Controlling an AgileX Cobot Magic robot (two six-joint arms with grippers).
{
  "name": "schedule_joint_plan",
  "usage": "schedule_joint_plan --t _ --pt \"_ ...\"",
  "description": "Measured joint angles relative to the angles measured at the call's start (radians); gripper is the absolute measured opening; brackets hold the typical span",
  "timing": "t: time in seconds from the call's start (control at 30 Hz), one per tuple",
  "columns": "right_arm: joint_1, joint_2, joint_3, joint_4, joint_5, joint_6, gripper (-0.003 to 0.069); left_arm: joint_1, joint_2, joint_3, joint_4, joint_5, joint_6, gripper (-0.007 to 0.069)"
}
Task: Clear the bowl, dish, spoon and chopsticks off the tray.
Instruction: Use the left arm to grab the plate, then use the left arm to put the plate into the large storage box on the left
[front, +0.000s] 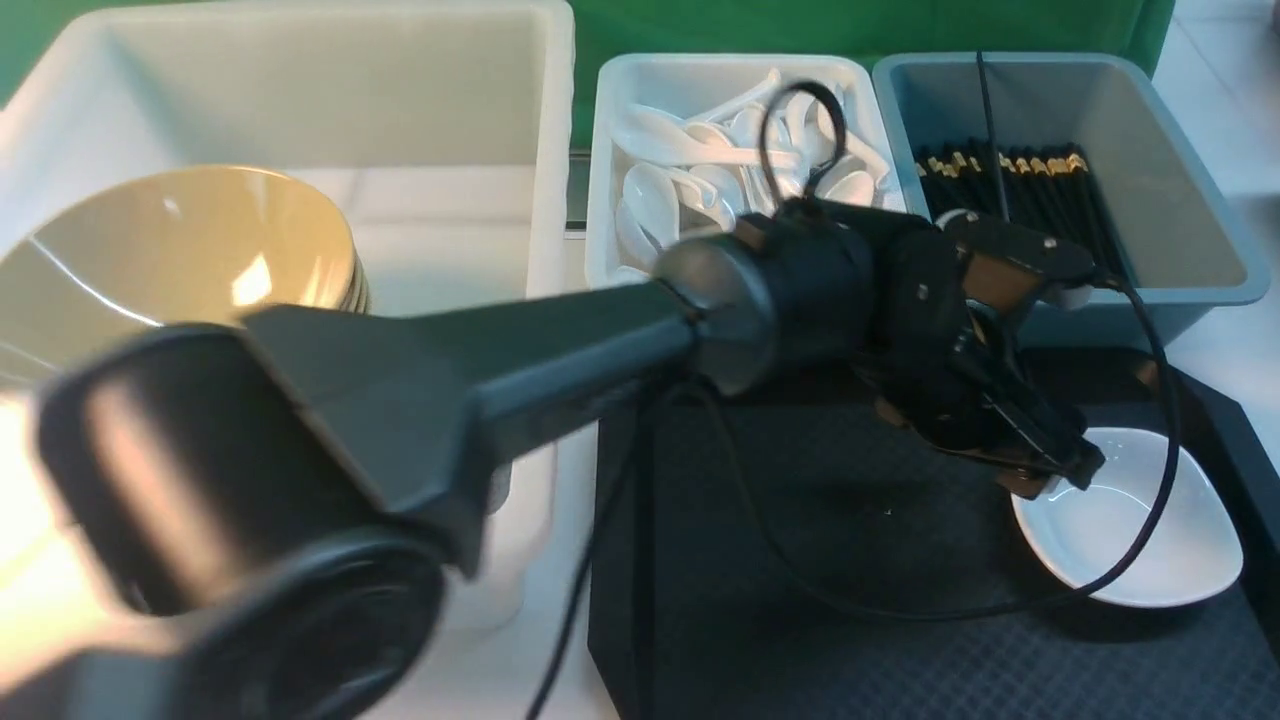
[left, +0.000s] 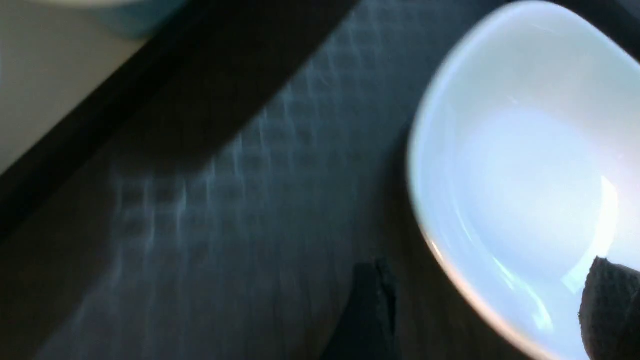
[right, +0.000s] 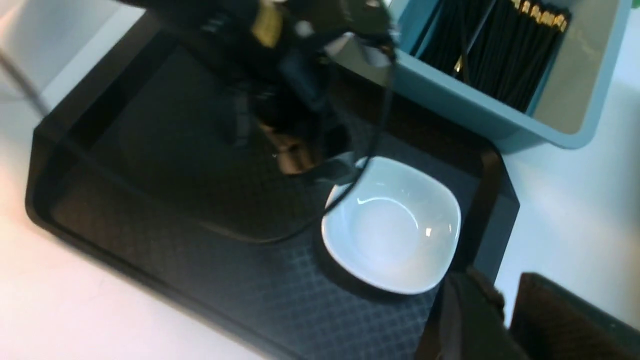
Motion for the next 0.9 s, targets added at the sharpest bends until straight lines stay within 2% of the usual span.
schedule_joint_plan --t 0.17,0.23,0.3,0.33,0.37,0.4,0.5,0.63,0.73,0.8,0.9 --pt "0.000 -0.003 0.051 0.000 0.000 -0.003 0.0164 0.000 0.159 -0.175 -0.013 0.009 -0.041 0.0470" --pt "0.000 -0.003 0.061 0.000 -0.001 -0.010 0.0164 0.000 0.195 -0.228 -0.014 0.022 -0.051 0.0436" --pt "0.000 -0.003 0.064 0.000 -0.001 -0.026 0.0164 0.000 0.216 -0.272 -0.014 0.065 -0.053 0.0337" --pt "0.000 -0.003 0.066 0.000 -0.001 -0.031 0.0164 0.000 0.221 -0.289 -0.014 0.093 -0.052 0.0264" --pt "0.000 -0.003 0.068 0.000 -0.001 -0.037 0.0164 0.000 0.227 -0.310 -0.014 0.132 -0.044 0.0148" --pt "0.000 -0.003 0.071 0.000 -0.001 -0.042 0.0164 0.000 0.227 -0.324 -0.020 0.155 -0.044 0.0094" --pt "0.000 -0.003 0.073 0.000 -0.003 -0.049 0.0164 0.005 0.201 -0.379 -0.029 0.258 -0.018 0.0024" --pt "0.000 0.009 0.057 0.013 -0.024 -0.056 0.0164 0.031 0.093 -0.418 0.040 0.435 0.016 0.0004" --pt "0.000 0.035 0.032 0.049 -0.038 -0.064 0.0164 0.056 0.020 -0.419 0.080 0.493 0.036 0.0002" --pt "0.000 0.081 -0.009 0.124 -0.071 -0.110 0.0164 0.091 -0.101 -0.426 0.157 0.570 0.036 0.0001" --pt "0.000 0.162 -0.059 0.297 -0.138 -0.215 0.0164 0.155 -0.235 -0.415 0.233 0.602 0.011 0.0001"
